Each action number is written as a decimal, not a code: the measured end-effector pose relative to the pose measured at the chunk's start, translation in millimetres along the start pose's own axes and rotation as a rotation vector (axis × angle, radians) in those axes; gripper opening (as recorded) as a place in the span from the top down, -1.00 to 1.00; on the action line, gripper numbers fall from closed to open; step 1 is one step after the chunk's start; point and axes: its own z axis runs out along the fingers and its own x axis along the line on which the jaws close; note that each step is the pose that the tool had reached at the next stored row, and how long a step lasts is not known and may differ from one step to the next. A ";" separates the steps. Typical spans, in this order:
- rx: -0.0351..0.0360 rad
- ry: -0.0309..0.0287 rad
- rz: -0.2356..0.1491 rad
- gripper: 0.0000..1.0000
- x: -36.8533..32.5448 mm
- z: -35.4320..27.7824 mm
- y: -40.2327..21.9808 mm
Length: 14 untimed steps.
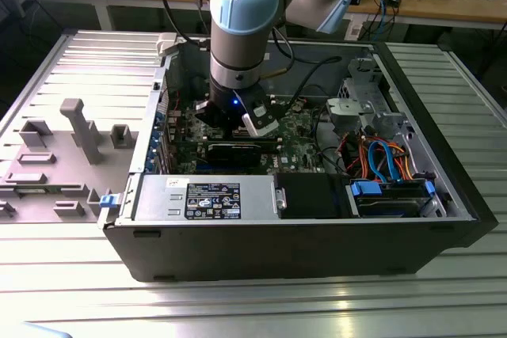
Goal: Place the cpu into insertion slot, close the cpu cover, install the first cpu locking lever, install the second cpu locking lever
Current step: 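Install the second cpu locking lever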
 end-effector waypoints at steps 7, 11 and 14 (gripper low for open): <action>-0.0048 -0.0004 0.000 0.79 0.2 2.3 1.4; -0.0071 -0.0007 0.000 0.79 1.0 4.8 2.8; -0.0077 -0.0008 0.000 0.79 1.6 6.1 3.8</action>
